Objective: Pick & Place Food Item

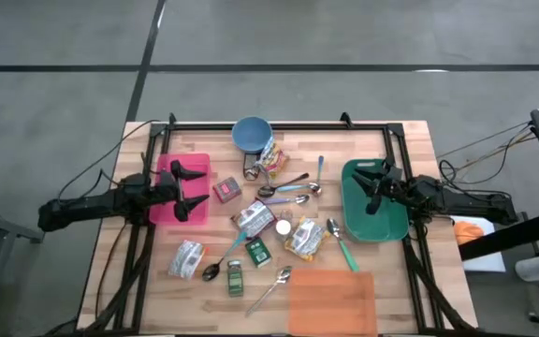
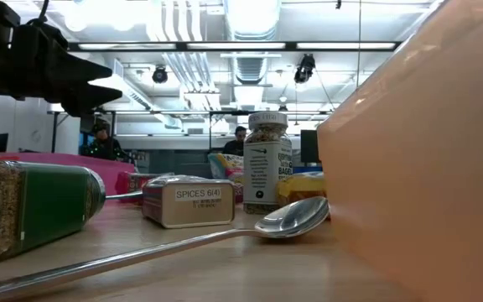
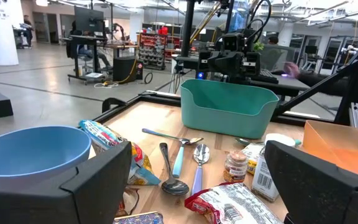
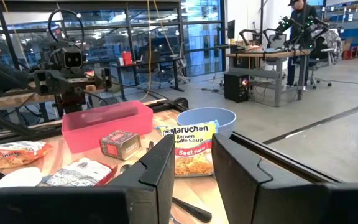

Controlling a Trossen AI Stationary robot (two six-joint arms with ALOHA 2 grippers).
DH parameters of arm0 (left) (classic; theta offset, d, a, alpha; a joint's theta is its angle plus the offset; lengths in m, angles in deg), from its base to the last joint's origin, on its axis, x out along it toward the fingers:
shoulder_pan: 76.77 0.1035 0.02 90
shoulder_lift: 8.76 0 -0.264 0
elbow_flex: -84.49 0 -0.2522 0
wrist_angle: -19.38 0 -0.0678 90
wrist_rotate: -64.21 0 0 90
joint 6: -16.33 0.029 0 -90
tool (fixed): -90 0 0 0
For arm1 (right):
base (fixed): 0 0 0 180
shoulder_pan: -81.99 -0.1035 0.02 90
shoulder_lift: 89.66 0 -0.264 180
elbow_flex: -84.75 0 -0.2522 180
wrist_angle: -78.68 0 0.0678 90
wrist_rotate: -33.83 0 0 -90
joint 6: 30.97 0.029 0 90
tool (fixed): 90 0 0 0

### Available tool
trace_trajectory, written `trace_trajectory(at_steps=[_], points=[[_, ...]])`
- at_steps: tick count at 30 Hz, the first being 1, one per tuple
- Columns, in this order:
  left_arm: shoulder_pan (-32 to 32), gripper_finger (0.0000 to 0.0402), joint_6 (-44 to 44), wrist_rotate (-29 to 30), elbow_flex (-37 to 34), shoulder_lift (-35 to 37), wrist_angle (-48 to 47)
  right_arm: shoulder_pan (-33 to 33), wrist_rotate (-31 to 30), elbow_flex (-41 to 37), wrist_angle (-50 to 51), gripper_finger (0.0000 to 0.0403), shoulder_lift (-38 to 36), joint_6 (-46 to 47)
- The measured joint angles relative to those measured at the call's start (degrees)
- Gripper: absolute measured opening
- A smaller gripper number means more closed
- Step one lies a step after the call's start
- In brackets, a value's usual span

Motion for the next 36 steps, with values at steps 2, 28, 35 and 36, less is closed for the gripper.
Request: trace_trajectory(at_steps=[2,28,35,36], points=[[0.0,0.0372,0.0,0.0,0.0,0.0,0.0,0.0,0.0,0.0,0.0,0.0104,0.0,0.0],[0.0,0.0372,0.0,0.0,0.0,0.0,0.0,0.0,0.0,0.0,-22.0,0.0104,0.0,-1.1],[0.0,0.0372,0.0,0.0,0.0,0.0,0.0,0.0,2.3,0.0,-31.7,0.0104,0.0,3.5],[0.0,0.0372,0.0,0.0,0.0,0.0,0.0,0.0,3.1,0.0,-31.7,0.0104,0.2,3.8]])
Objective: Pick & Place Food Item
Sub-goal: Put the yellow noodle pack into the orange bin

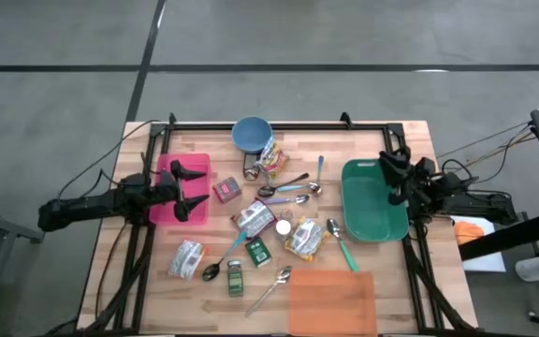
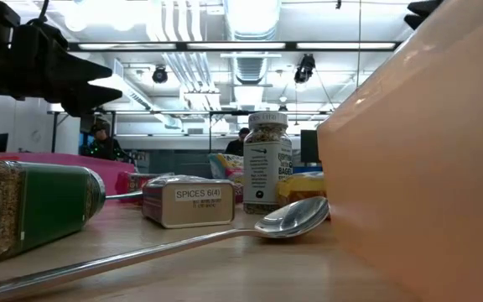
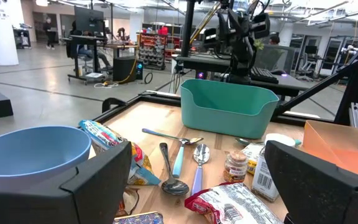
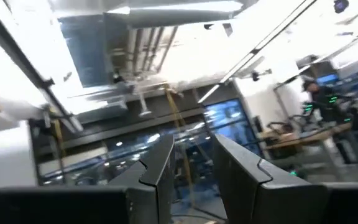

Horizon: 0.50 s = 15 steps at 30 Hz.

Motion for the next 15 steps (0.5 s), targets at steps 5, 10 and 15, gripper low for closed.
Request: trace_trajectory(at_steps=[5,10,15], points=[[0.0,0.0372,0.0,0.0,0.0,0.0,0.0,0.0,1.1,2.3,5.0,0.0104,0.2,5.1],[0.0,0.0372,0.0,0.0,0.0,0.0,0.0,0.0,5.8,10.7,20.1,0.0104,1.6,6.3],[0.0,0.0372,0.0,0.0,0.0,0.0,0.0,0.0,10.4,19.6,33.9,0.0104,5.4,6.7]])
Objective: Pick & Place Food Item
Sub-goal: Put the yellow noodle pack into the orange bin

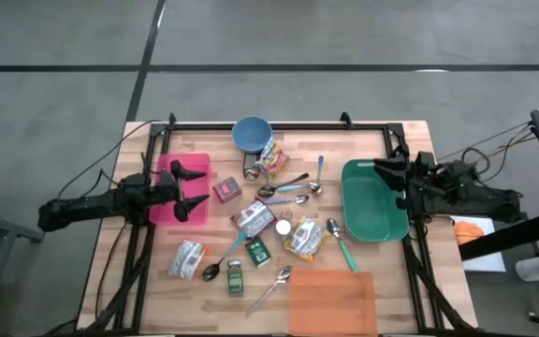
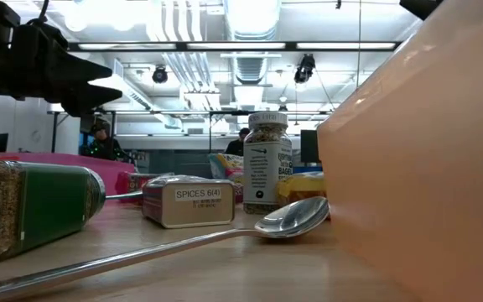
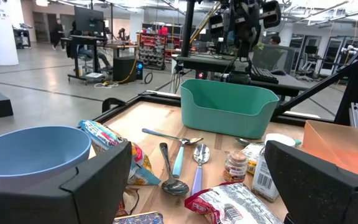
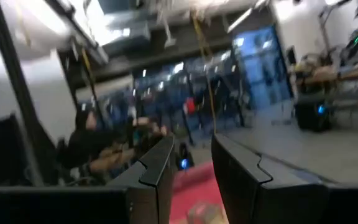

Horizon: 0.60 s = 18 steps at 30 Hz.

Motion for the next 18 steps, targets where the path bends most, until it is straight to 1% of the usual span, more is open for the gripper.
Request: trace_trajectory(at_steps=[7,10,18], points=[[0.0,0.0372,0.0,0.0,0.0,0.0,0.0,0.0,0.5,6.0,0.7,0.0104,7.6,4.9],[0.0,0.0372,0.0,0.0,0.0,0.0,0.0,0.0,0.5,6.8,0.4,0.0104,11.5,6.0],[0.0,0.0372,0.0,0.0,0.0,0.0,0.0,0.0,-0.2,7.1,-4.6,0.0104,22.6,6.2]])
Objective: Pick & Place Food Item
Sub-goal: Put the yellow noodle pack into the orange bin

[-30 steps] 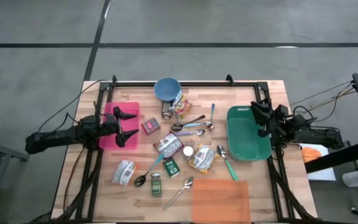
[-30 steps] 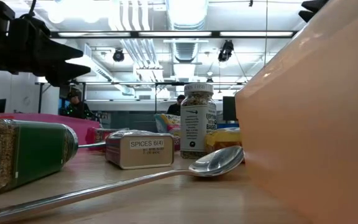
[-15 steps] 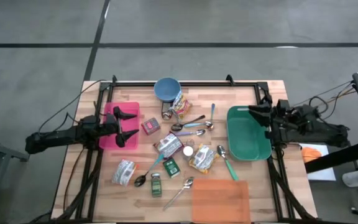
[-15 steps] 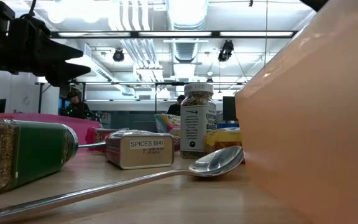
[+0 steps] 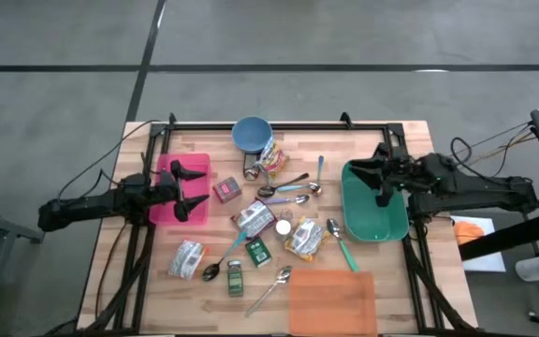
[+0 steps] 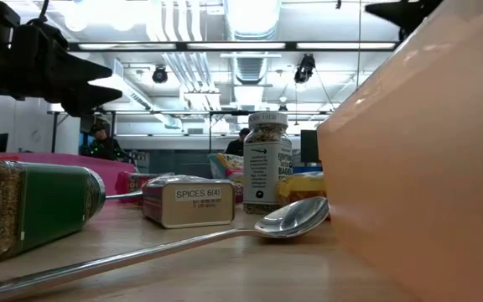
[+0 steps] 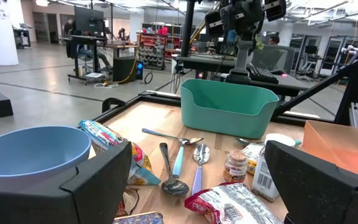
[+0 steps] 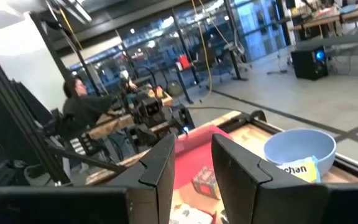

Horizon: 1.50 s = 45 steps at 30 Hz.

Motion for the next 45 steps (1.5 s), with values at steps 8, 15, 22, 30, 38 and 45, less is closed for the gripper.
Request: trace_trajectory(at_steps=[8,15,22,30,38,45], points=[[0.0,0.0372,0.0,0.0,0.0,0.0,0.0,0.0,0.7,3.9,-0.7,0.0104,11.1,-2.7],[0.0,0.0372,0.0,0.0,0.0,0.0,0.0,0.0,3.9,8.6,-0.5,0.0104,20.3,-12.2],[0.0,0.0372,0.0,0.0,0.0,0.0,0.0,0.0,3.7,12.3,3.5,0.0104,27.4,-18.4],[0.0,0.0372,0.0,0.0,0.0,0.0,0.0,-0.1,3.7,15.0,13.3,0.0104,33.9,-26.9],[0.0,0.0372,0.0,0.0,0.0,0.0,0.0,-3.2,8.8,15.3,16.0,0.0105,37.9,-19.8],[0.0,0.0372,0.0,0.0,0.0,0.0,0.0,-6.5,7.8,15.4,16.5,0.0146,38.3,-20.3]])
